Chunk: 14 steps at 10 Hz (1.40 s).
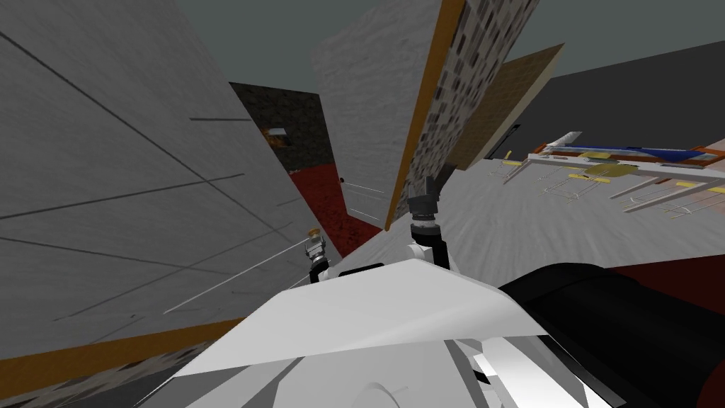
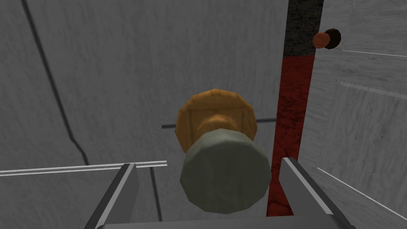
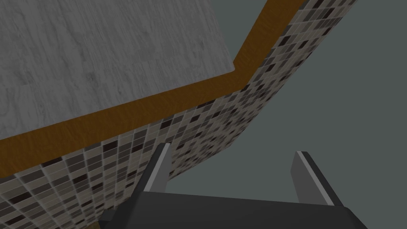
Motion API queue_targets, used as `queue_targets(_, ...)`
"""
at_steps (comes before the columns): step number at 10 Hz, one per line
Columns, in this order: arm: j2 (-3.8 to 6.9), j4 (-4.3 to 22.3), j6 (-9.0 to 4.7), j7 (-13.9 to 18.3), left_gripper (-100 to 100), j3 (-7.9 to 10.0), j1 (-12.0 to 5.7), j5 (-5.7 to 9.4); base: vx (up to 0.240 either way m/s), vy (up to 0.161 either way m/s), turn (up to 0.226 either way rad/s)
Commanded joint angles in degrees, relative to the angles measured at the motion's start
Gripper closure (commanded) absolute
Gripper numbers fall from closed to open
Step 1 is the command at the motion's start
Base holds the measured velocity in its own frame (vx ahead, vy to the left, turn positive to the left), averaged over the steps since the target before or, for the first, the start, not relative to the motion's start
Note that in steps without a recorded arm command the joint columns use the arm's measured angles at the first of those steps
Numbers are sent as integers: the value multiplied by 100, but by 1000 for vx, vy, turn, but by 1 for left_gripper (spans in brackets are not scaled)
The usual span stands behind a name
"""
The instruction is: Push the door open
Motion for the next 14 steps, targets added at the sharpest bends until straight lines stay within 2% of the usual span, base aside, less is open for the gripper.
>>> queue_targets(1,-53,19,-1,22,-100,16,-8,13,195,47,-26)
queue_targets(2,-32,10,-1,11,-100,9,-4,7,80,16,-4)
queue_targets(3,-32,10,-1,11,100,9,-4,7,-7,-1,-9)
queue_targets(8,-32,10,-1,11,100,9,-4,7,-7,-2,-2)
queue_targets(9,16,36,18,20,100,192,-59,-24,67,-10,-49)
queue_targets(14,91,116,20,47,100,671,-139,-114,121,12,-31)
